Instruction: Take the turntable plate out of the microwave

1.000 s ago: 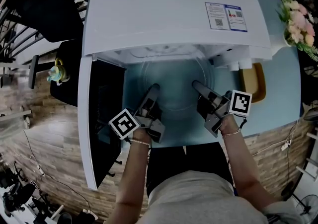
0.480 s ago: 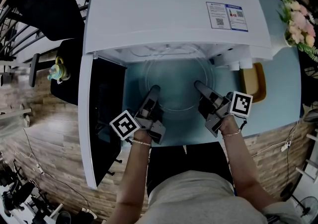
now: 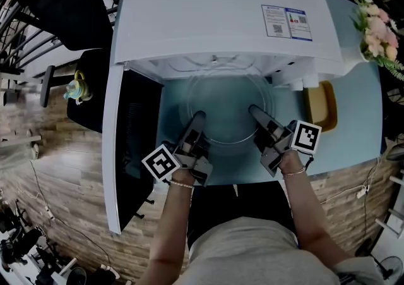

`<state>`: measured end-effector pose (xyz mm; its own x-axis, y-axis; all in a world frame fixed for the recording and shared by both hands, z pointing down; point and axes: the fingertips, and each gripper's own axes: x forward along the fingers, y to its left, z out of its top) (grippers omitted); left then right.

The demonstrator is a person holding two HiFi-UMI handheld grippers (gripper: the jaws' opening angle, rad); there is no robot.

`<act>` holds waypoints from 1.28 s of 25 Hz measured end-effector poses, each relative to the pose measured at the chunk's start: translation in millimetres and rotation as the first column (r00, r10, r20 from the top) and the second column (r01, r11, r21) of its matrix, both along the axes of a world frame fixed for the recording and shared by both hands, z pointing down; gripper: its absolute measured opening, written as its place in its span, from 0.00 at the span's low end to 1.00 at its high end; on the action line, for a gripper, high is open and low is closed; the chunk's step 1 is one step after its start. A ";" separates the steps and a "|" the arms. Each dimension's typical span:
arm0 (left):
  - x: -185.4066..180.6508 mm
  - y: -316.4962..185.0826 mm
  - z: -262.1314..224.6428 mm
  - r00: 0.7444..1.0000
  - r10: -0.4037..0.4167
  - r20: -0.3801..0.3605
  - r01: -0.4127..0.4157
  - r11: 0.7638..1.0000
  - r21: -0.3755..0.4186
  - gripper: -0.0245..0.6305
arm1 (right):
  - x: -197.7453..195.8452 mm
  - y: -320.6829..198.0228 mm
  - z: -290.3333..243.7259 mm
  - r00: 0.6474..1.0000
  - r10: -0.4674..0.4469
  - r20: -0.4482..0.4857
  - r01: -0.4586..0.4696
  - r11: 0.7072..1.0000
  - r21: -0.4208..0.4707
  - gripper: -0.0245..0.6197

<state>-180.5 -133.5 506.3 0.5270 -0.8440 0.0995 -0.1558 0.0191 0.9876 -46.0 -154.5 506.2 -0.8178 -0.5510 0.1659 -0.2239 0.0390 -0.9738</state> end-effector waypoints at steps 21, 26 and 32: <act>13.2 37.7 -50.2 0.994 -0.016 0.107 0.004 0.994 0.110 0.15 | 9.2 23.0 -56.4 0.993 -0.115 -0.038 0.119 0.984 0.132 0.19; 15.6 49.5 -65.4 0.991 -0.029 0.129 0.013 0.993 0.118 0.16 | 10.7 32.0 -73.7 0.989 -0.142 -0.034 0.146 0.976 0.162 0.20; 19.7 55.2 -93.0 0.979 -0.021 0.205 -0.022 0.978 0.206 0.17 | 14.9 40.3 -92.5 0.988 -0.153 -0.016 0.154 0.970 0.188 0.20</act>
<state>-160.7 -78.2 413.3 0.5144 -0.8571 0.0290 -0.3548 -0.1819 0.9171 -31.0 -114.1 413.7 -0.8949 -0.4402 0.0727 -0.2022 0.2550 -0.9456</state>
